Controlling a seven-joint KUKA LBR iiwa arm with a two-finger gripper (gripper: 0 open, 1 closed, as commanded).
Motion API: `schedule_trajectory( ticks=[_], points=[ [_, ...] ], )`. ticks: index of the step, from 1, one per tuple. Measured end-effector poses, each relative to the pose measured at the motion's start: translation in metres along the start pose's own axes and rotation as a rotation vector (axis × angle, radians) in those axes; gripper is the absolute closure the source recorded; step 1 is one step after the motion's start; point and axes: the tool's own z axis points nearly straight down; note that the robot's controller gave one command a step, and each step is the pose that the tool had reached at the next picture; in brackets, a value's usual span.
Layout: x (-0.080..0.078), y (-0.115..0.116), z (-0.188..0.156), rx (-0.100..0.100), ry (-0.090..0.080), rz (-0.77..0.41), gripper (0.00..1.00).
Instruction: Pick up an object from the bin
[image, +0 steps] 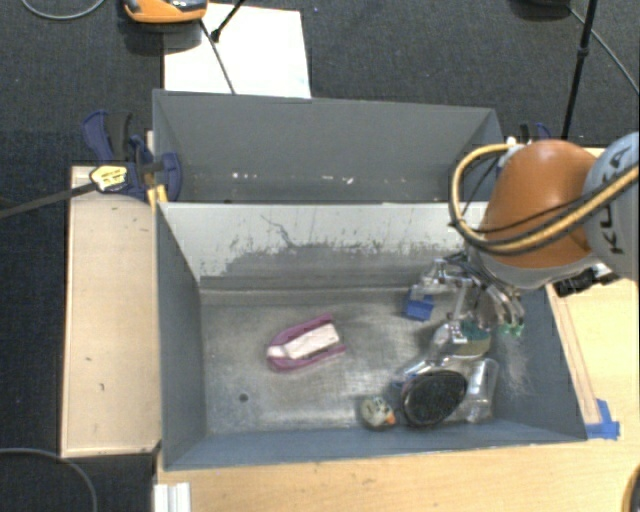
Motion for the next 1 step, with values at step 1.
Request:
schedule_trajectory(
  ticks=[1],
  points=[
    [0.0330, -0.0312, 0.0896, -0.003, -0.046, 0.241, 0.00]
  ],
)
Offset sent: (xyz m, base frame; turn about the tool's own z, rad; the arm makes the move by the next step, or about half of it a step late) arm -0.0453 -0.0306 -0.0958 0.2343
